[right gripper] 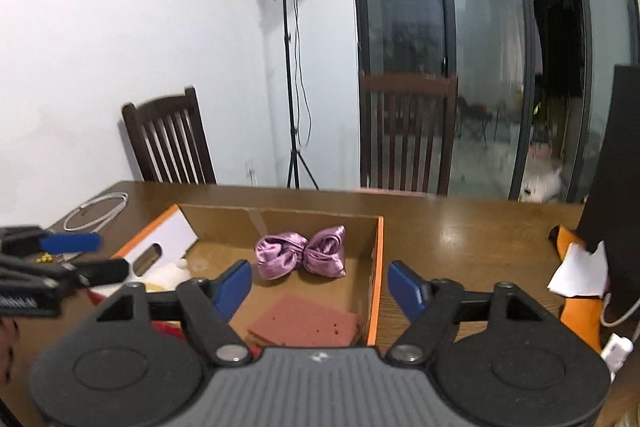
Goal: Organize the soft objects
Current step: 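Return to the pile and grasp the white round sponge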
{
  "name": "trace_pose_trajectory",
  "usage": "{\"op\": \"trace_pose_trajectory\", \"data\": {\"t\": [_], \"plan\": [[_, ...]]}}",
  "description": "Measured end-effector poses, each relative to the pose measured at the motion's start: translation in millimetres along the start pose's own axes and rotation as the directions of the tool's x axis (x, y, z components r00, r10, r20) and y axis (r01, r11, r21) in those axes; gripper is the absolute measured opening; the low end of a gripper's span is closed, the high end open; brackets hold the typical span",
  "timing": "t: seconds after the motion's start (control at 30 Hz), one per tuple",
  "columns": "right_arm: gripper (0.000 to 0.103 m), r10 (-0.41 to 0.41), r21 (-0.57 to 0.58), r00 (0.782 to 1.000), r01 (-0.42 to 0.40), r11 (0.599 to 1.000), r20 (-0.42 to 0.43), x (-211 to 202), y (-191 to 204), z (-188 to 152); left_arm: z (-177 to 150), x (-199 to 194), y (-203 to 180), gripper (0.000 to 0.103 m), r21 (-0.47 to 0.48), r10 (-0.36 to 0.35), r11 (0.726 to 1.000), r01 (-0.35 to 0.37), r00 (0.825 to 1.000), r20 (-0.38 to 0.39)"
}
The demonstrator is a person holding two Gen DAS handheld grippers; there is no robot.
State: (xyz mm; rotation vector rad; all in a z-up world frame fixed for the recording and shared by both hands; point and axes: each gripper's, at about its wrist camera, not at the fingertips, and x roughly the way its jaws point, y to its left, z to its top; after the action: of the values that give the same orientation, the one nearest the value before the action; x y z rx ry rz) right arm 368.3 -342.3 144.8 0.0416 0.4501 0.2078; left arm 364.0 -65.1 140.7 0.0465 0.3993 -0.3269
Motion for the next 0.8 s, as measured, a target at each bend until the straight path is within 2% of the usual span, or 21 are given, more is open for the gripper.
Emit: {"op": "trace_pose_trajectory", "data": {"t": [0.07,0.17,0.23,0.3,0.47,0.57,0.67,0.8], "plan": [[0.076,-0.004,-0.008,0.999,0.004,1.0,0.038,-20.3,6.2,-10.6,-10.9,-25.5,2.2,0.085,0.028,0.048,0.998,-0.049,0.998,0.046],[0.086,-0.009,-0.012,0.992,0.011,1.0,0.124,-54.2,17.6,-37.1,-32.0,-56.1,2.4,0.091,0.039,0.097,0.994,-0.101,0.991,0.089],[0.086,-0.025,-0.017,0.987,0.028,0.999,0.16,-72.8,28.1,-58.7,-49.8,-75.5,1.8,0.096,0.028,0.13,0.991,-0.135,0.984,0.12],[0.087,-0.029,-0.026,0.984,0.034,0.999,0.177,-87.0,38.4,-82.9,-67.2,-90.1,-0.8,0.1,0.016,0.136,0.99,-0.139,0.981,0.142],[0.088,-0.021,-0.004,0.99,0.022,1.0,0.139,-110.4,52.4,-131.6,-110.7,-109.7,-11.8,0.1,-0.027,0.143,0.99,-0.141,0.985,0.092],[0.091,-0.001,-0.017,0.997,0.002,1.0,0.076,-113.7,56.9,-155.1,-131.3,-109.8,-13.7,0.101,-0.056,0.13,0.99,-0.128,0.991,0.025],[0.091,-0.03,-0.007,0.999,0.03,1.0,0.019,-109.3,56.1,-170.5,-139.9,-103.7,-18.7,0.102,-0.036,0.152,0.988,-0.153,0.988,-0.019],[0.091,0.001,0.018,1.0,-0.001,1.0,0.001,-109.3,52.7,-179.3,-140.8,-101.7,-23.4,0.102,-0.029,0.163,0.986,-0.164,0.986,-0.019]]}}
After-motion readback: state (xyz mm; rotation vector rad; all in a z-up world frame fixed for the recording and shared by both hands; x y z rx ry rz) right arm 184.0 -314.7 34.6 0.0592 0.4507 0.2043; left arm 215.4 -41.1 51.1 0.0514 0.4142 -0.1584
